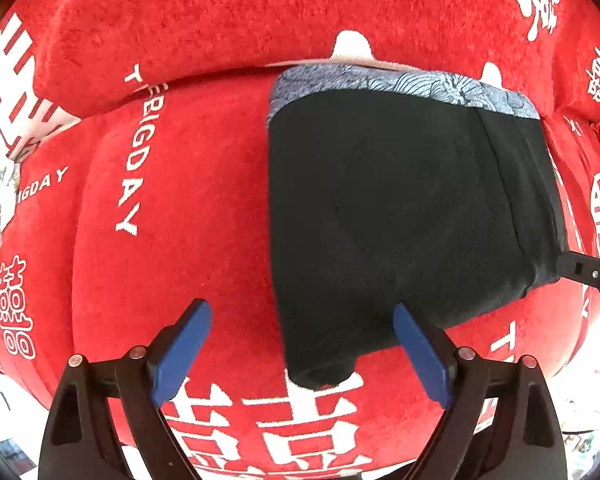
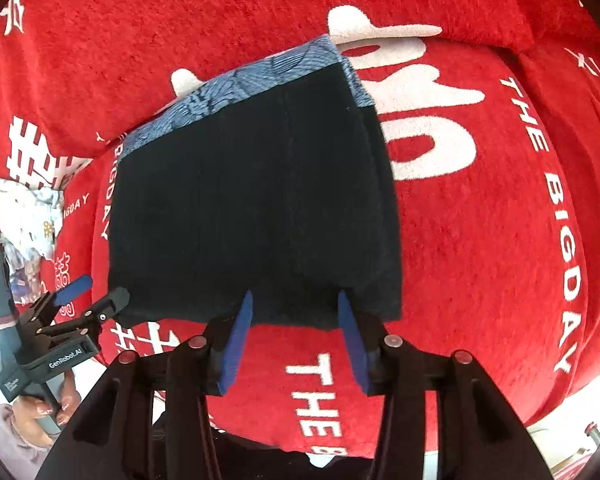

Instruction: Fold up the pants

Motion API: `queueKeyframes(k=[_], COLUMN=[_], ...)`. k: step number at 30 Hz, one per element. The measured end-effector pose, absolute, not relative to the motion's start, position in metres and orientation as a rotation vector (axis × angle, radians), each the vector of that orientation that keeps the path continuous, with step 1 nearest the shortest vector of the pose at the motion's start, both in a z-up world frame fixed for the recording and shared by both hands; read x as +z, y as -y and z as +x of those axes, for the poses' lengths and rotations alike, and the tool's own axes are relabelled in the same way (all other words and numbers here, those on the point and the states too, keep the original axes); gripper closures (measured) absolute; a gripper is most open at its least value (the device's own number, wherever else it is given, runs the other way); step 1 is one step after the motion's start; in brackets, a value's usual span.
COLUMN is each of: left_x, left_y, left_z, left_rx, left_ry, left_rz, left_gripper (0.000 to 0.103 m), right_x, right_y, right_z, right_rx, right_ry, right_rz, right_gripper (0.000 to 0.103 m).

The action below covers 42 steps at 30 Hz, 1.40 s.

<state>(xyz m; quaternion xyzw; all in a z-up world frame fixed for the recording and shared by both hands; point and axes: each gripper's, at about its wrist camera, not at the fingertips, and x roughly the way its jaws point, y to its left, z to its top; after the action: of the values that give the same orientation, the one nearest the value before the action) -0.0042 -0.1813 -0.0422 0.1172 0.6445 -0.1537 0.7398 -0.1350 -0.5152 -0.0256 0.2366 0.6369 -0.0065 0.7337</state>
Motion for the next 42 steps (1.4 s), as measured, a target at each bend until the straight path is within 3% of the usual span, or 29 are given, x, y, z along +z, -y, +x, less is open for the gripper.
queueKeyframes(k=[8,16,20,42], left_x=[-0.039,-0.042,-0.044,-0.041], left_y=[0.168,0.164,0.17,0.21], left_z=[0.002,0.009,0.012,0.036], left_rx=[-0.34,-0.348,-0.348,-0.303], left_ry=[-1.431,-1.431,-1.43,-1.457], left_rz=[0.262,0.239,0.249,0.201], left_gripper=[0.01,0.01,0.01,0.01], right_x=[-0.019,-0.011,-0.009,-0.028], right_y=[0.485,0.472,0.477,0.569], right_z=[-0.134,-0.129,-0.136,-0.129], right_rx=[-0.011,-0.007,-0.025,-0.004], right_ry=[-1.394,-1.359,-1.353,-1.408], right_rz=[0.512,0.451,0.418,0.578], right_gripper=[0.027,0.017,0.0,0.0])
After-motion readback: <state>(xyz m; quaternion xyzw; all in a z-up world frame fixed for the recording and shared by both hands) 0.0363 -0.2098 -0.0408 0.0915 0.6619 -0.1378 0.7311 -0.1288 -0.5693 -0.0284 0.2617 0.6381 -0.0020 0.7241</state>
